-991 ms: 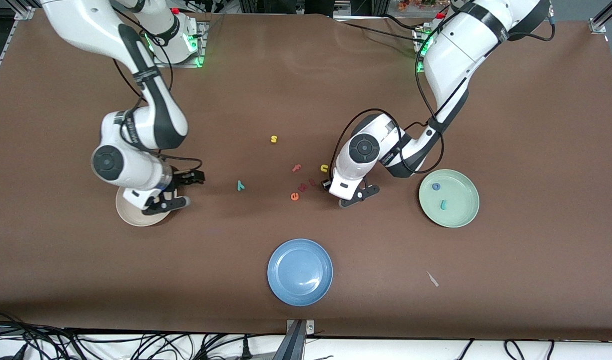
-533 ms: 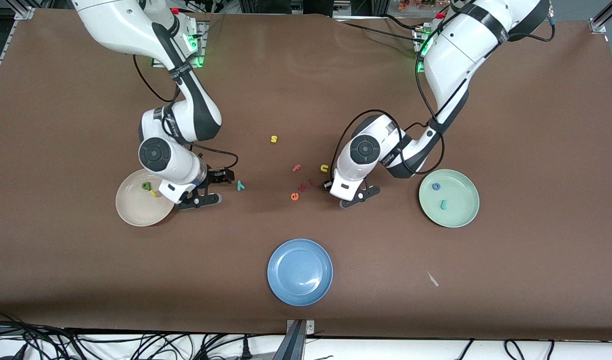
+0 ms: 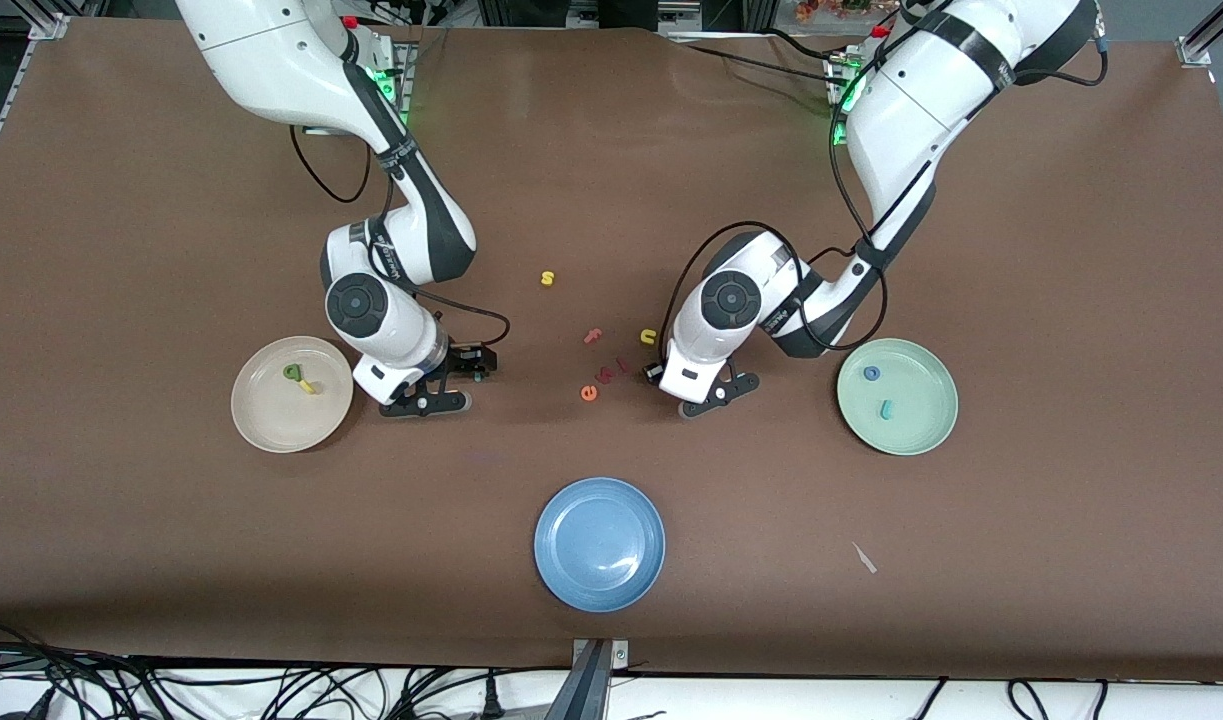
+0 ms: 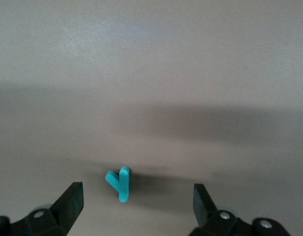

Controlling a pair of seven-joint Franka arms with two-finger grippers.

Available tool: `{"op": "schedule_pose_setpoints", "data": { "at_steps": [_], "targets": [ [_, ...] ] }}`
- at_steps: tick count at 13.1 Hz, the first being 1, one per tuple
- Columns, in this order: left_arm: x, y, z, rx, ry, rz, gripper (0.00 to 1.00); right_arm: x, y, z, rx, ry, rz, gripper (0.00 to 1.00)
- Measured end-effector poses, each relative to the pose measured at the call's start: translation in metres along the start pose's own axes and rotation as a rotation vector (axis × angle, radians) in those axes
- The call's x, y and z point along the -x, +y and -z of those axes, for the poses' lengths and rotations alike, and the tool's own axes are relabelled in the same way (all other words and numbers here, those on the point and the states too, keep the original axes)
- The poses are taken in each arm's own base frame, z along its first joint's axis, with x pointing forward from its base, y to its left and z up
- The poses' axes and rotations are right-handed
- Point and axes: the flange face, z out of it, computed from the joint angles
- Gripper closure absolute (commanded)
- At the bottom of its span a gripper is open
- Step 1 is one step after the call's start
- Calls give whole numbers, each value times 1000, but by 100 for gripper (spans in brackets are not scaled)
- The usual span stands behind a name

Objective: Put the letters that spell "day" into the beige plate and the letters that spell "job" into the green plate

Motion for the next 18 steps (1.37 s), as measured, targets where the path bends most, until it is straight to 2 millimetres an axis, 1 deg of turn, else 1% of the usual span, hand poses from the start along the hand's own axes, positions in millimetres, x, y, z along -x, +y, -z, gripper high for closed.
{"op": "schedule_pose_setpoints", "data": {
  "at_steps": [1, 2, 3, 6, 8, 10, 12, 14, 16, 18],
  "targets": [
    [0, 0, -1, 1, 0, 0, 75, 0, -3, 0, -2, 9, 4, 1],
    [0, 0, 0, 2, 0, 0, 92, 0, -6, -2, -3, 19, 9, 1],
    [0, 0, 0, 2, 1, 0, 98, 0, -11, -6, -4, 32, 16, 1],
    [-6, -1, 1, 3, 7, -3, 98, 4, -22, -22, -1, 44, 37, 7],
    [-11, -2, 3, 3, 14, -3, 98, 5, -23, -26, 7, 42, 47, 12],
    [-16, -1, 12, -13, 15, -4, 98, 5, -22, -27, 11, 42, 50, 16],
    [-19, 1, 29, -26, 23, -22, 98, 5, -22, -28, 13, 40, 50, 20],
    [-23, -1, 50, -53, 30, -62, 97, 7, -23, -31, 15, 35, 53, 24],
    [-36, -12, 74, -92, 33, -112, 96, 9, -25, -34, 18, 30, 56, 27],
    [-57, -32, 102, -131, 32, -157, 96, 11, -25, -36, 20, 26, 58, 29]
  ]
}}
